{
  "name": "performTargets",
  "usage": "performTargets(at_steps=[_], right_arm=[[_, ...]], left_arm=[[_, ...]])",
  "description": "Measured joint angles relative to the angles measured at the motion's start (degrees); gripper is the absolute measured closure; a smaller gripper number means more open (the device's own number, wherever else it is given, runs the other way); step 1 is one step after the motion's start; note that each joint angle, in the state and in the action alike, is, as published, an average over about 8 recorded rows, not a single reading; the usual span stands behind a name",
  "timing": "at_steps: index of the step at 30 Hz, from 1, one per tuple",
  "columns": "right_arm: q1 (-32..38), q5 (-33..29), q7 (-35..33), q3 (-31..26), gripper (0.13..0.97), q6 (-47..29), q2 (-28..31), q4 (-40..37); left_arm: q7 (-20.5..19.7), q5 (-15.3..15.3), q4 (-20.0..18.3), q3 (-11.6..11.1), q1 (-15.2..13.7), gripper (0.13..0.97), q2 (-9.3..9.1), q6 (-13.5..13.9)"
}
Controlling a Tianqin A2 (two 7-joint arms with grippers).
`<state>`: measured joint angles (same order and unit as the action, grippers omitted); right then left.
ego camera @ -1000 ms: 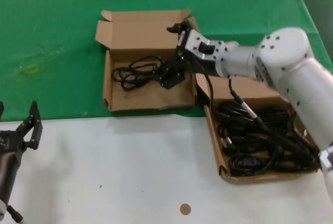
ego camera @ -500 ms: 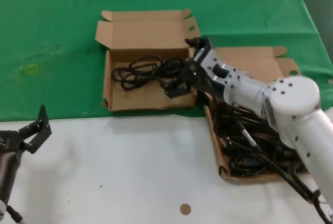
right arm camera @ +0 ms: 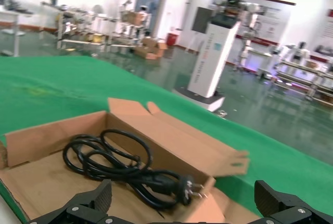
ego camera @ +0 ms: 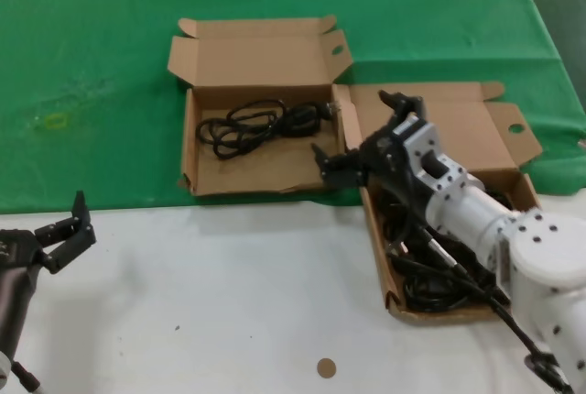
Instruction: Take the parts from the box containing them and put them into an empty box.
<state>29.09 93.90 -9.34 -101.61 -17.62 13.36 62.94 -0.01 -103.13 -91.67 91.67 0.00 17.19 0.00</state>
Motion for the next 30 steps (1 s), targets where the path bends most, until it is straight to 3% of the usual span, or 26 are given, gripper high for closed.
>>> performTargets(at_steps=[4, 21, 30], right_arm=[[-4.41, 1.41, 1.43, 1.52, 0.129, 2.69, 0.58, 4.39], [-22.88, 7.26, 7.35, 7.82, 0.129, 13.87, 3.01, 22.60], [-26.29, 8.35, 8.45, 8.98, 0.129, 15.92, 3.46, 25.98]], left_arm=[[0.00, 0.00, 0.00, 0.00, 0.00, 0.166, 0.00, 0.00], [0.00, 0.00, 0.00, 0.00, 0.00, 0.132, 0.00, 0.00], [0.00, -0.01, 0.00, 0.00, 0.00, 0.132, 0.00, 0.00]])
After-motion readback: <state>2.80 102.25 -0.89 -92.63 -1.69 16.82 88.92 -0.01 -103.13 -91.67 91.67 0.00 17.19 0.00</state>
